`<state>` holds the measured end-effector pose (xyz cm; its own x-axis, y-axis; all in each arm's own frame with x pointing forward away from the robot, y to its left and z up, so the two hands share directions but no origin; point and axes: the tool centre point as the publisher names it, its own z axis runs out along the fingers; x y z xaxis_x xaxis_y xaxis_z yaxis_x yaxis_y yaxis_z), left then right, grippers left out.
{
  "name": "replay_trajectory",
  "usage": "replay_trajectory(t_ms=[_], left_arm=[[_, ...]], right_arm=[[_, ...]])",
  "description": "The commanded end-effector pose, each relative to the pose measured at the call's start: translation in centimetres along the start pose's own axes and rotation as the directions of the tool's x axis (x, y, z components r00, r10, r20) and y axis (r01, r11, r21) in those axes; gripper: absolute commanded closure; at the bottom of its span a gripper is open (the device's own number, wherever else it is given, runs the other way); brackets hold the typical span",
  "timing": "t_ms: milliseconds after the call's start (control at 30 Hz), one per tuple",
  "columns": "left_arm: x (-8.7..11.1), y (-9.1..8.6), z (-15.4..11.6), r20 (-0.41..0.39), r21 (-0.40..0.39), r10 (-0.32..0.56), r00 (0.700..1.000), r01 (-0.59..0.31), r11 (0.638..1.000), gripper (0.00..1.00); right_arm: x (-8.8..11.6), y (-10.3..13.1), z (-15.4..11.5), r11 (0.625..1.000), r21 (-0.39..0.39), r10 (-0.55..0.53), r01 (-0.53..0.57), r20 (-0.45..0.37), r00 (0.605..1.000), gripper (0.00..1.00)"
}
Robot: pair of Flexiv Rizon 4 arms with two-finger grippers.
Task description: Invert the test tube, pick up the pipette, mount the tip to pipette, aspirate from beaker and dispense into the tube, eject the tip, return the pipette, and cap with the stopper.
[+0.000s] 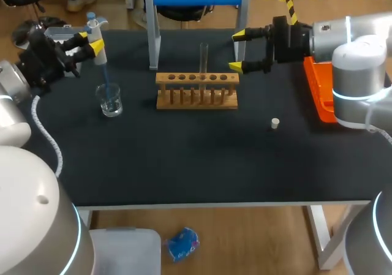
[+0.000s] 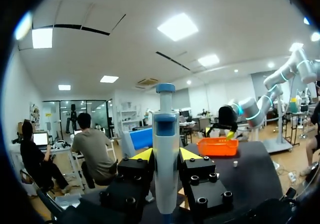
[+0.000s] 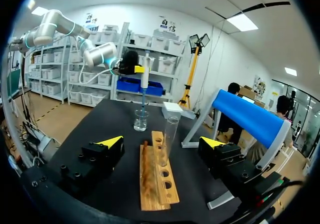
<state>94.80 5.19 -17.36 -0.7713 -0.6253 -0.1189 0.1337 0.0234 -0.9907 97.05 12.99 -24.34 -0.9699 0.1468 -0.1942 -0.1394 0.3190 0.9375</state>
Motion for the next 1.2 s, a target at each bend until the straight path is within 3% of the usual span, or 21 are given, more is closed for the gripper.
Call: replay_trajectory(t_ms=[33, 600, 1200], left_arm=[[0.3, -1.3, -0.3, 0.020, -0.013, 0.003, 1.000, -0.003, 1.000, 1.00], [1.1, -4.6, -0.2, 0.034, -0.007, 0.052, 0.998, -0.052, 0.999, 1.00], [1.1, -4.6, -0.2, 0.034, -0.007, 0.052, 0.998, -0.052, 0.999, 1.00]], right_arm=[[0.0, 0.0, 0.0, 1.000, 0.001, -0.001, 0.001, 0.000, 1.000, 0.00], [0.0, 0.0, 0.0, 1.000, 0.001, -0.001, 0.001, 0.000, 1.000, 0.00], [0.0, 0.0, 0.0, 1.000, 0.001, -0.001, 0.001, 0.000, 1.000, 0.00]])
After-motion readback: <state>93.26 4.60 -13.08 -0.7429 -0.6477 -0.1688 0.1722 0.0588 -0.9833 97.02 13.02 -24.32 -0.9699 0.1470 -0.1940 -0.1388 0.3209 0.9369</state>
